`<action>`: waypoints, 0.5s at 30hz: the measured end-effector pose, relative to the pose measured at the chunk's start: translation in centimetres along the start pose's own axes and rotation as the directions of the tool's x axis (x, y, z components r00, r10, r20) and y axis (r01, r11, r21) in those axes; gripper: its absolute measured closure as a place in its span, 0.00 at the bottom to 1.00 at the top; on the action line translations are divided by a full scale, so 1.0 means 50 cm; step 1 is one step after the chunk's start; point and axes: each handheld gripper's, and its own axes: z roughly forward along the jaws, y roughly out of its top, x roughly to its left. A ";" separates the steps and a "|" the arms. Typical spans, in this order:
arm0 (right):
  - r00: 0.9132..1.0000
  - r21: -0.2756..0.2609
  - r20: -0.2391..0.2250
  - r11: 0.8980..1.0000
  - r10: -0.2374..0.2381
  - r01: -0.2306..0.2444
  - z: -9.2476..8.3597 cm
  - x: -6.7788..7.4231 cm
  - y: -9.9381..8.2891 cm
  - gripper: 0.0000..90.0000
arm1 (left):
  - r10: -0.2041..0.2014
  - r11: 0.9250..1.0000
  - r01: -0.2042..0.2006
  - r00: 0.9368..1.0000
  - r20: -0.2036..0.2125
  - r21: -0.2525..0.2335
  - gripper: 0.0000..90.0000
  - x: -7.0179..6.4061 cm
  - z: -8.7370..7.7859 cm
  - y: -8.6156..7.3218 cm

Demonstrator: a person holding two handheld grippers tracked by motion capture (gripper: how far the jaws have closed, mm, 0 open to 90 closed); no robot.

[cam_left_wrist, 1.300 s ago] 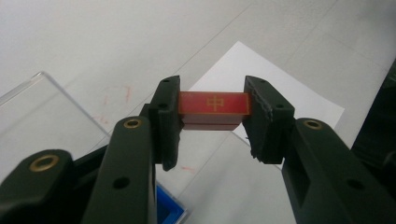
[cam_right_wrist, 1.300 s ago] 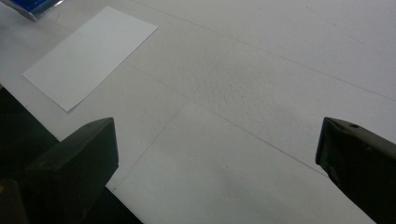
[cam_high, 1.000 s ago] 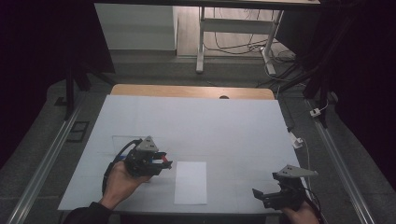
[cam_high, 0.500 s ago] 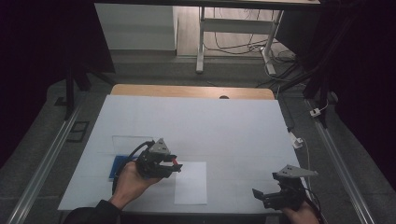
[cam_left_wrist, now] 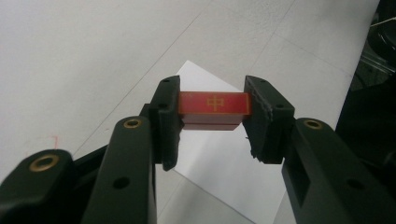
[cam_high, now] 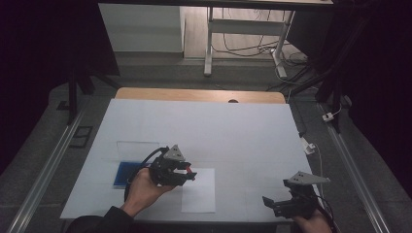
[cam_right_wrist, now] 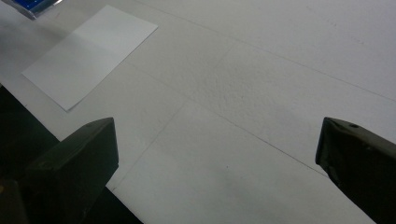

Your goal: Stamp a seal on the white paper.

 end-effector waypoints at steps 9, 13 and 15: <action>1.000 -0.001 0.001 1.000 -0.002 0.002 -0.001 0.000 0.000 0.00 | 0.016 1.000 -0.016 1.000 0.015 0.009 0.65 -0.002 0.024 0.013; 1.000 -0.002 0.001 1.000 -0.001 0.001 -0.001 0.000 0.000 0.00 | 0.025 0.999 -0.026 1.000 0.017 0.027 0.65 -0.006 0.041 0.016; 1.000 -0.003 0.001 1.000 -0.001 0.001 -0.001 0.000 -0.001 0.00 | 0.034 0.999 -0.034 0.999 0.014 0.039 0.65 -0.008 0.048 0.016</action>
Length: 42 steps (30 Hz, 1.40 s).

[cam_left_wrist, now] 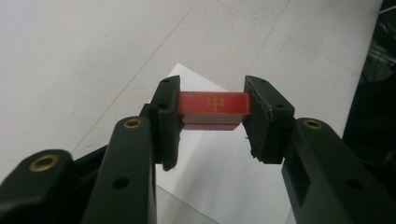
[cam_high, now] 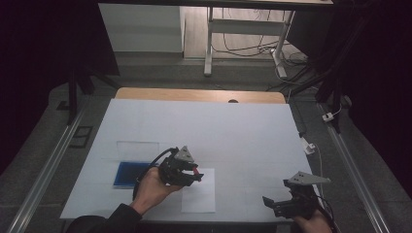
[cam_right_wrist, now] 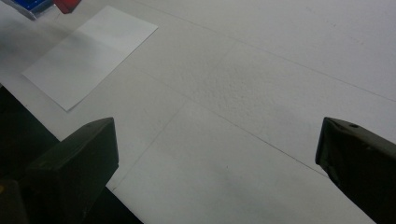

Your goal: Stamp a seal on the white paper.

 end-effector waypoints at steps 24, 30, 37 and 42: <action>1.000 0.001 0.001 1.000 -0.004 0.004 0.000 0.001 0.000 0.00 | 0.054 0.995 -0.052 0.998 -0.027 0.082 0.65 -0.007 0.068 -0.022; 1.000 0.000 -0.002 1.000 -0.005 0.005 -0.001 0.001 0.000 0.00 | 0.073 0.993 -0.069 0.996 -0.041 0.100 0.65 -0.010 0.077 -0.026; 1.000 0.001 -0.001 1.000 -0.006 0.006 0.000 0.001 0.000 0.00 | 0.063 0.995 -0.059 0.997 -0.046 0.082 0.65 -0.012 0.079 -0.032; 1.000 0.001 -0.002 1.000 -0.006 0.006 0.000 0.002 0.000 0.00 | 0.061 0.996 -0.056 0.996 -0.068 0.063 0.65 -0.018 0.080 -0.038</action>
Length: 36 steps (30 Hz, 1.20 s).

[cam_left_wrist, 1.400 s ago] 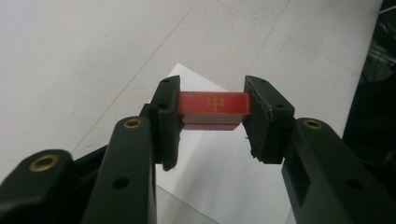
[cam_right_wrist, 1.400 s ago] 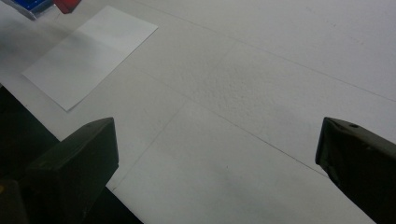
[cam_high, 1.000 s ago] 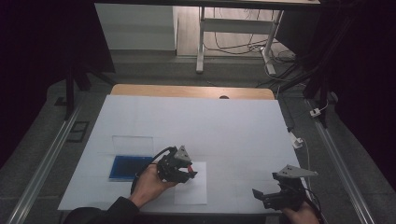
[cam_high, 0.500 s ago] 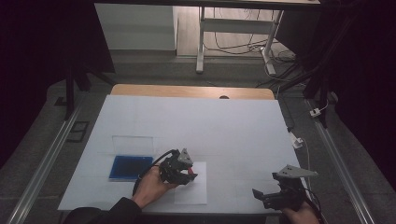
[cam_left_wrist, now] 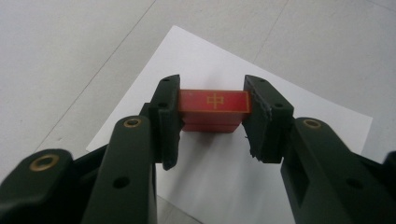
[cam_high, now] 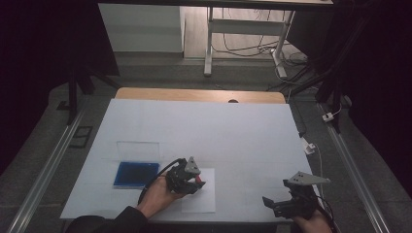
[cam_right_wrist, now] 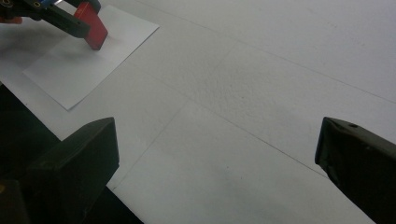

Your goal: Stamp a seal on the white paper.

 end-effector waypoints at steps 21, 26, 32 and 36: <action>1.000 0.004 0.003 1.000 -0.002 0.002 0.001 0.000 0.000 0.00 | -0.020 1.000 0.020 0.999 0.032 -0.003 0.65 0.010 0.001 -0.003; 1.000 0.004 0.003 1.000 -0.003 0.003 0.001 0.000 0.000 0.00 | 0.001 1.000 -0.001 1.000 -0.009 0.000 0.65 -0.004 0.001 -0.002; 1.000 0.005 0.003 1.000 -0.004 0.004 0.001 0.001 0.000 0.00 | -0.013 1.000 0.013 1.000 0.011 -0.011 0.65 0.003 0.002 -0.004; 1.000 0.006 0.004 1.000 -0.004 0.004 0.001 0.001 0.000 0.00 | -0.033 0.999 0.034 0.998 0.046 -0.019 0.65 0.013 0.003 -0.006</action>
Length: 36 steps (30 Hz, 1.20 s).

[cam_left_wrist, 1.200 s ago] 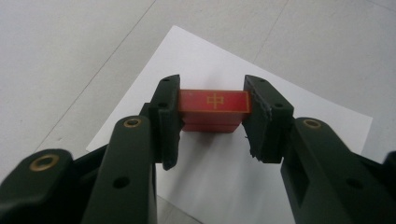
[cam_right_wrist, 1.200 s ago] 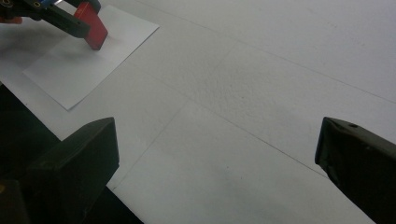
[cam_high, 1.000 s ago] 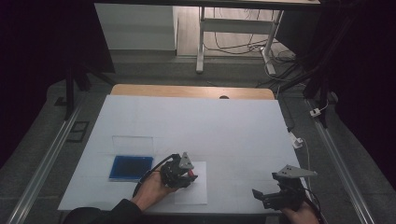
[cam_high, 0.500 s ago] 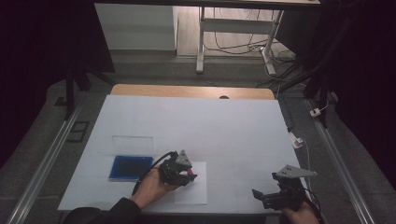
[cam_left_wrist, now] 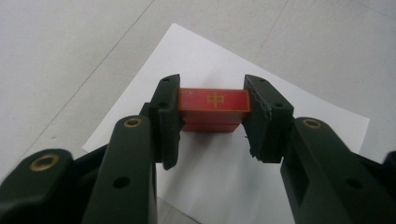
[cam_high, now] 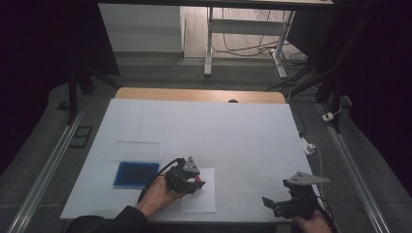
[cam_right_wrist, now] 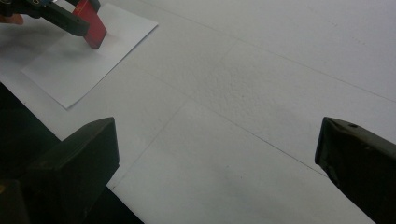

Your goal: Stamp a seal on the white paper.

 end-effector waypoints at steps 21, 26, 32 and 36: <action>1.000 0.000 -0.001 1.000 0.001 -0.001 0.000 0.000 0.000 0.00 | -0.001 1.000 0.001 1.000 -0.030 0.008 0.65 -0.009 0.000 0.002; 1.000 -0.001 -0.001 1.000 0.000 0.000 0.000 0.000 0.000 0.00 | 0.000 1.000 0.001 0.999 -0.043 0.012 0.65 -0.013 0.000 0.004; 1.000 -0.005 -0.002 1.000 0.002 -0.002 -0.001 0.000 0.000 0.00 | 0.010 1.000 -0.010 0.999 -0.043 0.007 0.65 -0.013 -0.001 0.004; 1.000 -0.004 -0.003 1.000 0.002 -0.002 -0.002 -0.001 0.000 0.00 | 0.011 1.000 -0.011 0.999 -0.039 0.004 0.65 -0.012 -0.002 0.004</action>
